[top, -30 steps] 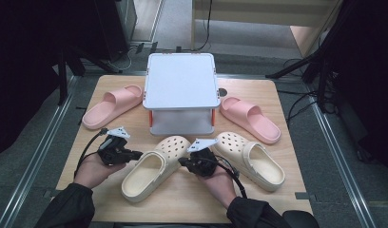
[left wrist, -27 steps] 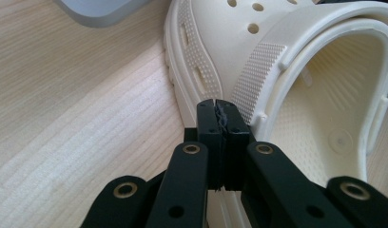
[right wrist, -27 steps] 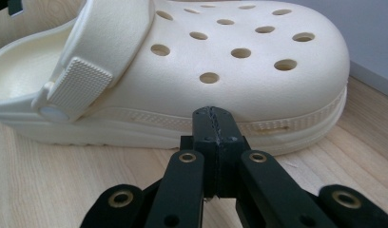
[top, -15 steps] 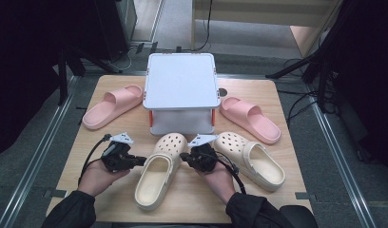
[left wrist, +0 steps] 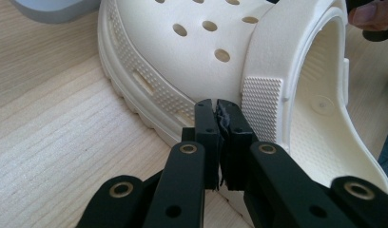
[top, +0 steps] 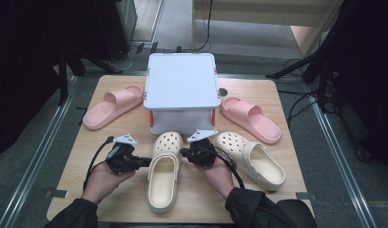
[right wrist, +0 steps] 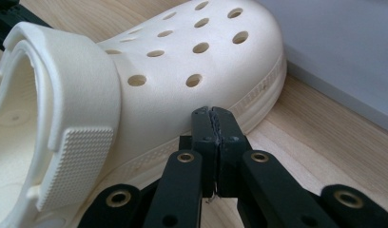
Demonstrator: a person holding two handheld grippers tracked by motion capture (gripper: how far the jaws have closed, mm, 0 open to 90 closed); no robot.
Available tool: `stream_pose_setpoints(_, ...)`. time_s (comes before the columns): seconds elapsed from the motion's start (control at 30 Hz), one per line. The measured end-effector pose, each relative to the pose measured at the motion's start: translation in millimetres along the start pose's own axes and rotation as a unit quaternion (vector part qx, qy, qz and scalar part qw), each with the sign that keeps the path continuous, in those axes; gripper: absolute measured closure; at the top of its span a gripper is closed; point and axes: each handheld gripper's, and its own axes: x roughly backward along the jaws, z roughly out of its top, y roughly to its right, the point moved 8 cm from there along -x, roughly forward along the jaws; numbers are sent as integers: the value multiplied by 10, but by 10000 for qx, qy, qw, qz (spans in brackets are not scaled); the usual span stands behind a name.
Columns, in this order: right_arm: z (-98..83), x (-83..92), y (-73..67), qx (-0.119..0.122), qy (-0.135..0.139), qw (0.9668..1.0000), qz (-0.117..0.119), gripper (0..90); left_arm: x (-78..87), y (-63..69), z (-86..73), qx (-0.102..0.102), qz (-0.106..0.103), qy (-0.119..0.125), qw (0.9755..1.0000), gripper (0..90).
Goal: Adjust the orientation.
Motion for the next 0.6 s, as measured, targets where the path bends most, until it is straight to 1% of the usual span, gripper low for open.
stream_pose_setpoints(0.1, 24, -2, 15, 11, -2, 10000, 13, 856, 25, -23, -5, 41, -17, 2, 10000, 852)
stream_pose_setpoints(0.17, 38, 17, 20, 12, 27, 10000, 22, 839, 67, -37, 17, 36, 23, 56, 10000, 843)
stream_pose_setpoints(0.23, 64, 57, 21, -21, 81, 10000, 25, 828, 122, -46, 53, 77, -27, 139, 9999, 818)
stream_pose_setpoints(0.27, 83, 84, 6, -73, 97, 9999, 67, 822, 150, -56, 68, 94, -37, 147, 9998, 798)
stream_pose_setpoints(0.33, 123, 151, -26, -76, 137, 9998, 141, 777, 221, -91, 121, 85, 23, 260, 9996, 792)
stream_pose_setpoints(0.37, 152, 222, -64, -37, 193, 9996, 220, 709, 255, -106, 146, 79, 36, 300, 9995, 777)
stream_pose_setpoints(0.4, 158, 244, -75, -35, 221, 9994, 254, 689, 279, -119, 168, 69, 52, 342, 9994, 763)
stream_pose_setpoints(0.43, 158, 244, -75, -35, 221, 9994, 254, 689, 305, -128, 198, 86, 33, 411, 9991, 763)
stream_pose_setpoints(0.47, 161, 274, -92, -63, 247, 9992, 311, 668, 331, -140, 224, 96, 43, 432, 9990, 743)
stream_pose_setpoints(0.53, 171, 334, -116, -92, 308, 9987, 395, 631, 381, -157, 286, 73, 74, 496, 9987, 718)
stream_pose_setpoints(0.6, 179, 389, -141, -113, 353, 9983, 458, 602, 421, -167, 336, 17, 77, 534, 9985, 711)
